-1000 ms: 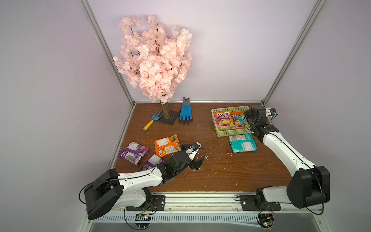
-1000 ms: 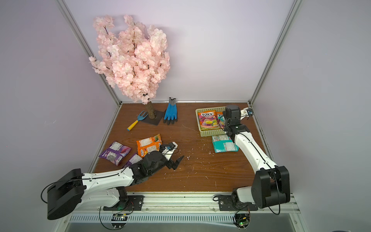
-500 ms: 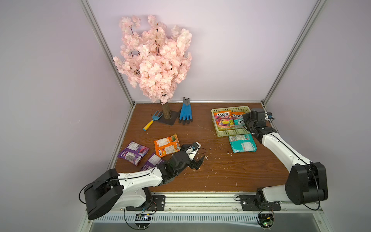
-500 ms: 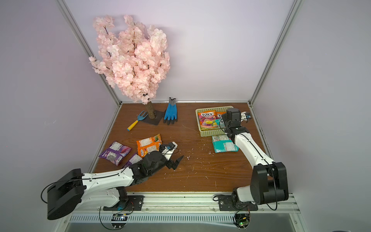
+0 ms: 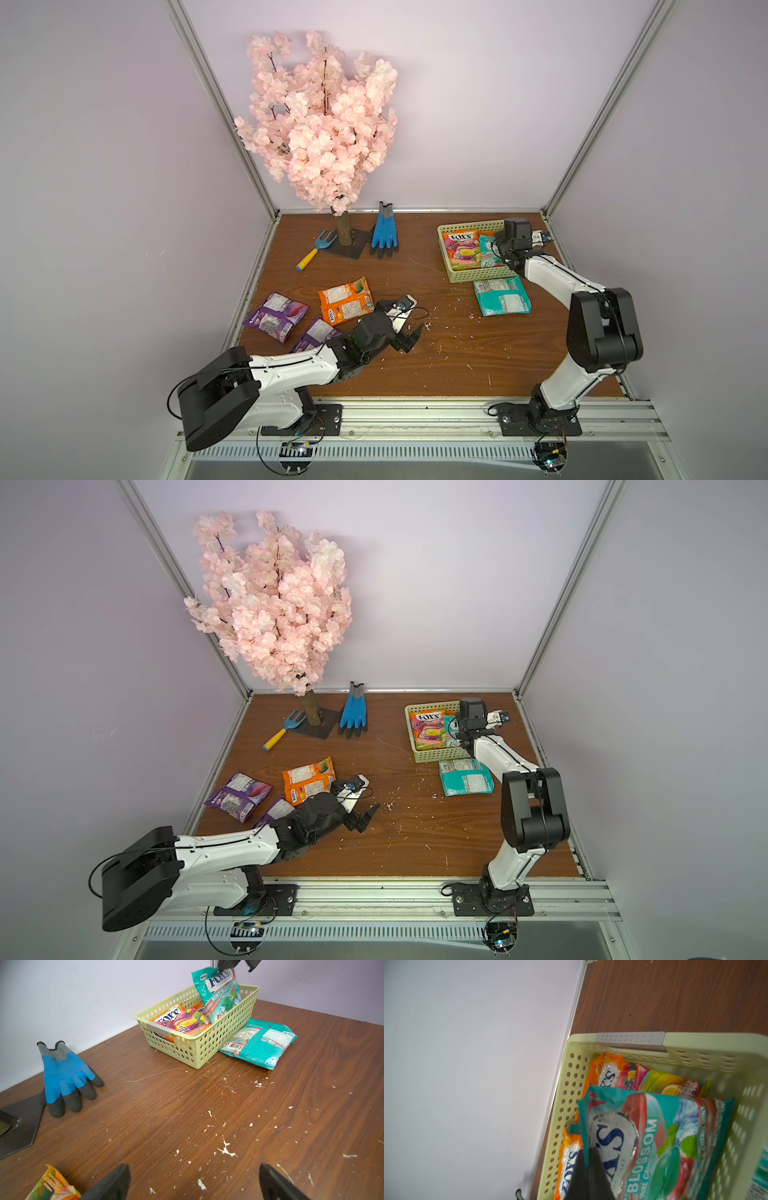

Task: Put the candies in the basket
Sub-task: Place the candy in the basket.

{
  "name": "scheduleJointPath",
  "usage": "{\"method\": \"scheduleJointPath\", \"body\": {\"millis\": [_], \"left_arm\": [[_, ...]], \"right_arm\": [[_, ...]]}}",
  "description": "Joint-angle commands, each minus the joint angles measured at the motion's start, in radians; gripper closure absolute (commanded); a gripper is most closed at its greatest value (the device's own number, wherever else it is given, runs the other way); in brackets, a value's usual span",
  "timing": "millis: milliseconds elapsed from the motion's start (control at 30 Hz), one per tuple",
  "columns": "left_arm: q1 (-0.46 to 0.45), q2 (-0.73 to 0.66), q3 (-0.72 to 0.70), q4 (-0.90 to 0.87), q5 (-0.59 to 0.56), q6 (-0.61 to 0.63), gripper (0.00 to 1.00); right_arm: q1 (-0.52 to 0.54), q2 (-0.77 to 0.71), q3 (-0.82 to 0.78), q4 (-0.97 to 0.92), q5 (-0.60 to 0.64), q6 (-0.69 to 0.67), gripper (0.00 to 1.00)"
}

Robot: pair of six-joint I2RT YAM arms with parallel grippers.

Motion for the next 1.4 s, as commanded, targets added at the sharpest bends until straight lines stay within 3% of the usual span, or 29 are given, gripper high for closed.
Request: {"method": "scheduleJointPath", "body": {"millis": [0, 233, 400, 600, 800, 867, 933, 1067, 1167, 1300, 1367], "left_arm": [[-0.006, -0.020, 0.000, -0.024, -0.026, -0.003, 0.01], [-0.005, -0.037, -0.027, -0.017, -0.061, -0.003, 0.01], [-0.004, -0.034, -0.022, -0.014, -0.074, -0.011, 0.01], [-0.005, -0.059, -0.010, -0.024, -0.134, -0.038, 0.01], [-0.001, -0.103, 0.007, -0.011, -0.234, -0.114, 0.00], [0.012, -0.113, 0.015, -0.018, -0.242, -0.156, 0.00], [0.029, -0.119, 0.029, -0.039, -0.201, -0.198, 0.00], [0.068, -0.100, 0.062, -0.044, -0.016, -0.269, 0.00], [0.068, -0.058, 0.098, -0.034, 0.093, -0.293, 0.05], [0.067, 0.019, 0.116, 0.042, 0.211, -0.343, 0.13], [0.067, 0.070, 0.128, 0.084, 0.261, -0.369, 0.17]], "right_arm": [[-0.003, 0.072, 0.097, 0.002, 0.052, -0.004, 1.00], [-0.018, 0.213, 0.253, -0.054, 0.039, -0.034, 0.86], [-0.025, 0.220, 0.311, -0.091, 0.033, -0.123, 0.58], [-0.023, 0.111, 0.281, -0.106, -0.028, -0.391, 0.38], [-0.023, -0.115, 0.035, 0.041, -0.239, -0.716, 0.31], [-0.022, -0.185, -0.012, -0.010, -0.263, -0.748, 0.31], [-0.023, -0.236, -0.045, -0.090, -0.277, -0.766, 0.31], [-0.025, -0.335, -0.183, -0.138, -0.322, -0.802, 0.28], [-0.041, -0.389, -0.269, -0.166, -0.311, -0.815, 0.24], [-0.120, -0.424, -0.360, -0.167, -0.246, -0.806, 0.23], [-0.193, -0.437, -0.404, -0.139, -0.300, -0.780, 0.24]]}}
